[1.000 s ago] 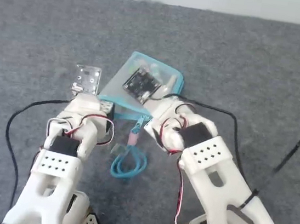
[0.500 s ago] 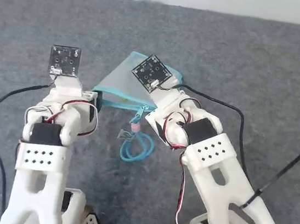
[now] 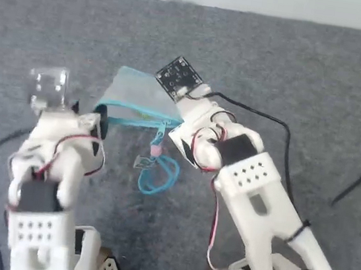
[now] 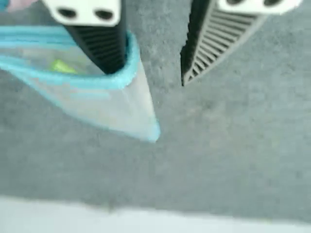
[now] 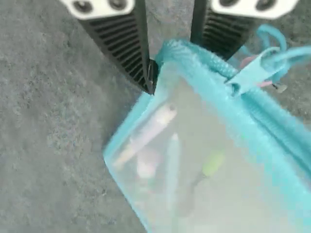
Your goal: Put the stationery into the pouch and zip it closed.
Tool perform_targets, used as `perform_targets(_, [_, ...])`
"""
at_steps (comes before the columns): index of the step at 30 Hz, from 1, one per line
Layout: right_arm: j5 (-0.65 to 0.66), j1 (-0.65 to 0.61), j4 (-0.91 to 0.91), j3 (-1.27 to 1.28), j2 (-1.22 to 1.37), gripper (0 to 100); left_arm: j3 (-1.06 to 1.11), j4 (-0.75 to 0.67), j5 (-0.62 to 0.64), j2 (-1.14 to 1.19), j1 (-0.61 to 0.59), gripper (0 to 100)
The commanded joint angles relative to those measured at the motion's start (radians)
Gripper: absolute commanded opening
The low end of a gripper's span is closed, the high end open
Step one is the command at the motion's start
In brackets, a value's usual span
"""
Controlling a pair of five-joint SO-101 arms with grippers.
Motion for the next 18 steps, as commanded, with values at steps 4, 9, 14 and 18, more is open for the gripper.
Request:
perform_targets(4, [-0.02, 0.045, 0.021, -0.06, 0.122, 0.6, 0.061, -0.011, -0.043, -0.265, 0.035, 15])
perform_targets(9, [-0.018, 0.042, 0.022, -0.052, 0.105, 0.6, 0.085, -0.048, -0.063, -0.207, 0.074, 15])
perform_targets(14, [0.002, 0.013, -0.005, 0.018, -0.008, 0.8, 0.09, -0.094, -0.063, -0.098, 0.074, 15])
perform_targets(18, [0.025, -0.047, -0.064, 0.158, -0.219, 10.9, 0.085, -0.114, -0.063, -0.031, 0.074, 15])
